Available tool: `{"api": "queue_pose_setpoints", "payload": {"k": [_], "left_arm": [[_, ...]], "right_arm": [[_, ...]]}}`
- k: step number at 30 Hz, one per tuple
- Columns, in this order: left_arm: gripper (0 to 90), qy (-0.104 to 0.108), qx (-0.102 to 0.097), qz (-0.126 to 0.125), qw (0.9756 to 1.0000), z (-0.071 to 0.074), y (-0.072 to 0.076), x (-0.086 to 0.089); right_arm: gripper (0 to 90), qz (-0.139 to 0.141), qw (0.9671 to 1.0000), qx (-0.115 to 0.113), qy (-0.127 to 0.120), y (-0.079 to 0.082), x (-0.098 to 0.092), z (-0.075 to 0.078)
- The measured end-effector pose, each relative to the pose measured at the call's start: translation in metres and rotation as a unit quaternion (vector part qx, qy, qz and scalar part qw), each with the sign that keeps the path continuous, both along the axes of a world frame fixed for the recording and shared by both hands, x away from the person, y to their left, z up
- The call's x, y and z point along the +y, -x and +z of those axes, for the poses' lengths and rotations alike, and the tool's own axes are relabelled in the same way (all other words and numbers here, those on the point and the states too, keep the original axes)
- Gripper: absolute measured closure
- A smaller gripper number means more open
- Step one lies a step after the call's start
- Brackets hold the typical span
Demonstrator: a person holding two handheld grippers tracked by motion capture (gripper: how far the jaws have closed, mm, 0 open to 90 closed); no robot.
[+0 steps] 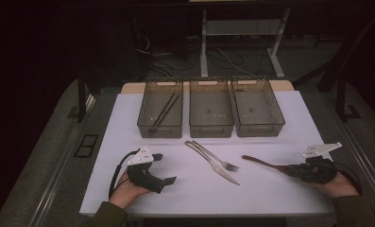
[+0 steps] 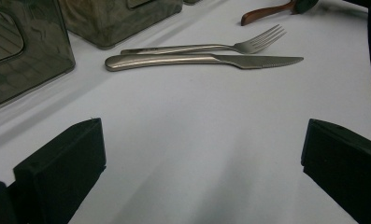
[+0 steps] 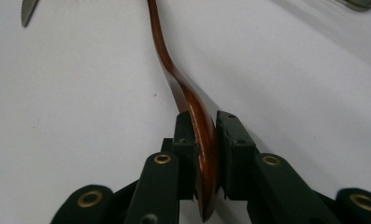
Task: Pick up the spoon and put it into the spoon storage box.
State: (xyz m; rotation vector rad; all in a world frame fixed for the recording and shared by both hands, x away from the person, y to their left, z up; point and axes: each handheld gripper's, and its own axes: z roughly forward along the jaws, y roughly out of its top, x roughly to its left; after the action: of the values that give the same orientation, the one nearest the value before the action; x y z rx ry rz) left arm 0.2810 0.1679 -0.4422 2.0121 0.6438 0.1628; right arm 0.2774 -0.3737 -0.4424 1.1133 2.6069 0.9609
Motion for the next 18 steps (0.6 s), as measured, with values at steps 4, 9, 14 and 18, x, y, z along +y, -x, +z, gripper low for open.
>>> {"api": "queue_pose_setpoints", "payload": {"k": [4,9,14,18], "left_arm": [[0.0,0.001,0.000,0.000,1.0000,0.000,0.000,0.000],[0.0,-0.005,-0.001,0.000,1.0000,0.000,-0.001,0.000],[0.0,-0.004,-0.002,0.003,1.0000,0.000,-0.001,0.000],[0.0,0.002,-0.006,0.003,1.0000,0.000,-0.001,0.000]], "right_arm": [[78.2,0.001,1.0000,0.003,-0.005,-0.001,-0.001,0.000],[78.7,-0.003,0.9999,-0.006,-0.012,-0.002,-0.001,0.002],[78.8,-0.005,0.9993,-0.017,-0.034,-0.004,-0.001,0.008],[78.7,-0.007,0.9987,-0.022,-0.045,-0.005,0.001,0.012]]}}
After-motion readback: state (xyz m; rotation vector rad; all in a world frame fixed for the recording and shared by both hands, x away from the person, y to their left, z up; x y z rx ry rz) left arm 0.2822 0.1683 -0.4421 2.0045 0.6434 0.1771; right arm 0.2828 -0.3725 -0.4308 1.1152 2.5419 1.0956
